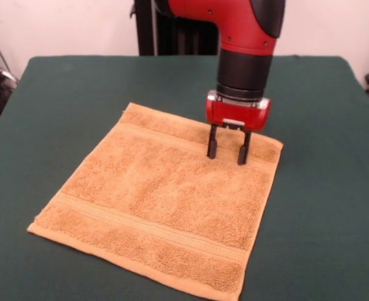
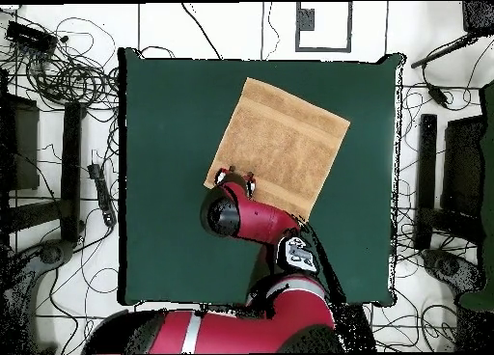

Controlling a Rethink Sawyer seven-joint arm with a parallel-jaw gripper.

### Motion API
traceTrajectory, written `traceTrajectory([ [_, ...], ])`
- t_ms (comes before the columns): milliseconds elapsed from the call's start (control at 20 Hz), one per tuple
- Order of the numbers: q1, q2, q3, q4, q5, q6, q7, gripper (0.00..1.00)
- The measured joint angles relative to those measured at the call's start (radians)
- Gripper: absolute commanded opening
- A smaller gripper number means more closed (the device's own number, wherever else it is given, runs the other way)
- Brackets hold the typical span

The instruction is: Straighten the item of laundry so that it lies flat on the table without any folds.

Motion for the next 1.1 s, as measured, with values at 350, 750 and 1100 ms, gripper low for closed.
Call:
traceTrajectory([
  [350,-0.024,-0.006,0.017,-0.006,-0.127,0.003,0.000,1.00],
  [750,-0.058,-0.023,0.049,-0.010,-0.262,0.050,0.000,1.00],
  [1100,-0.085,-0.035,0.078,-0.014,-0.344,0.093,0.000,1.00],
])
